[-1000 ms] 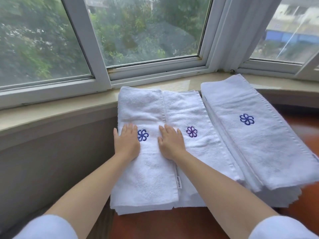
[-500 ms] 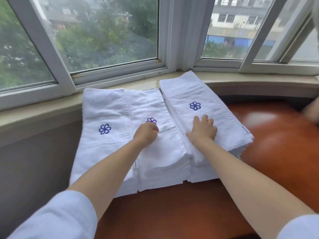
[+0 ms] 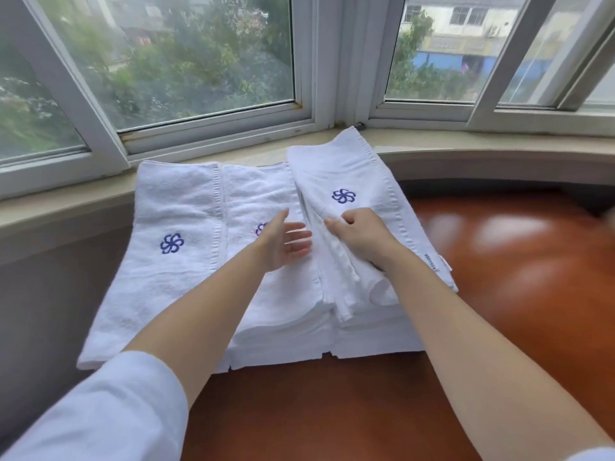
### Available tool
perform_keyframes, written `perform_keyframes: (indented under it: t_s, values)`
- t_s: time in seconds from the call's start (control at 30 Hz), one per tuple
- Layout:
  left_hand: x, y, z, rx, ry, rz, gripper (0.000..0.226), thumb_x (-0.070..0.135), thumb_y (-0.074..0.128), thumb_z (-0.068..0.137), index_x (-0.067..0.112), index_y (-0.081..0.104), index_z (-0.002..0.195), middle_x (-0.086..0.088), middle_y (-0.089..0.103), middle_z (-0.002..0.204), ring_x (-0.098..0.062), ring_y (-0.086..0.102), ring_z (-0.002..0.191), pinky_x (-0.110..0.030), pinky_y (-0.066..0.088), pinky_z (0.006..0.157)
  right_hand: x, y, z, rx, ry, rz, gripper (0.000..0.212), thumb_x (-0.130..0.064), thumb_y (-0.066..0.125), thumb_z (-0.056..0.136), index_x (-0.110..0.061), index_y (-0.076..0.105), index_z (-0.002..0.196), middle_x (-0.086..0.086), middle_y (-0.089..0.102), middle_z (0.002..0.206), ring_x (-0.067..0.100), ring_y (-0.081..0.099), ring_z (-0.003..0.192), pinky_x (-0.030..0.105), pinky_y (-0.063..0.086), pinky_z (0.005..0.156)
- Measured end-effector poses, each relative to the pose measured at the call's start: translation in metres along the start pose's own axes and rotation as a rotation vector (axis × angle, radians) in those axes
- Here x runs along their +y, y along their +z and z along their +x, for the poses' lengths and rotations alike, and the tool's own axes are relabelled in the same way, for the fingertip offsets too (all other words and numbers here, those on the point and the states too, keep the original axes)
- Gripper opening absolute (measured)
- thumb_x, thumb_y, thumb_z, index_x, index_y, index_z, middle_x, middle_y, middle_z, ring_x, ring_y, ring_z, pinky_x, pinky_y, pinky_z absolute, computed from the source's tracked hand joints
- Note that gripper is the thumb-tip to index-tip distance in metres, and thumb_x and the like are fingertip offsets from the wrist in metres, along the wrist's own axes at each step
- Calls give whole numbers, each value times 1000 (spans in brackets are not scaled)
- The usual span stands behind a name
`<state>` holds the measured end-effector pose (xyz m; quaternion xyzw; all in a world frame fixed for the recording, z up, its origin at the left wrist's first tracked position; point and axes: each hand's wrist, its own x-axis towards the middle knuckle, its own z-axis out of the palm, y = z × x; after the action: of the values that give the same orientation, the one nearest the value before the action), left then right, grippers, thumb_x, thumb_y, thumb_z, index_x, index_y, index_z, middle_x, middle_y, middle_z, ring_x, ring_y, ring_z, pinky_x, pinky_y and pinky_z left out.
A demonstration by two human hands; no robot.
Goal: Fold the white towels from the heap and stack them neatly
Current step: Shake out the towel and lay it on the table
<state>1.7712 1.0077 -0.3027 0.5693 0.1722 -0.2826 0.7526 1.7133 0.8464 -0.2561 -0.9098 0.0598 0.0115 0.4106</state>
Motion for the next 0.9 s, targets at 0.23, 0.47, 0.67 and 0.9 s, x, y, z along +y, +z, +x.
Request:
perform_keyframes:
  t_s: [0.23,0.47,0.67,0.9]
  values:
    - [46,-15,24,-205,17,-42,45,37,44,98,-2,63,113,-15,74,91,-26,73,80,-33,57,66,-24,35,-9,-333,-41,138,53,-36,65,89,-23,28,53,-14,24,47,6,25,43,25,22,46]
    - [92,-65,42,-28,327,-15,22,-3,48,91,1,60,109,-12,73,87,-24,71,74,-31,57,58,-76,84,16,-278,-109,76,54,-40,69,84,-22,27,57,-6,28,55,13,29,52,33,22,53]
    - [70,-113,74,385,307,524,24,0,55,90,9,66,109,-12,65,98,-24,62,84,-30,48,63,-54,125,25,-419,152,17,37,-38,50,97,-6,63,85,16,69,96,33,66,91,41,52,80]
    - [71,-111,70,673,646,764,11,20,58,91,10,54,94,-8,59,95,-26,53,83,-31,37,69,-31,104,36,298,174,-223,40,-23,57,89,-12,55,128,11,50,128,30,46,116,34,33,101]
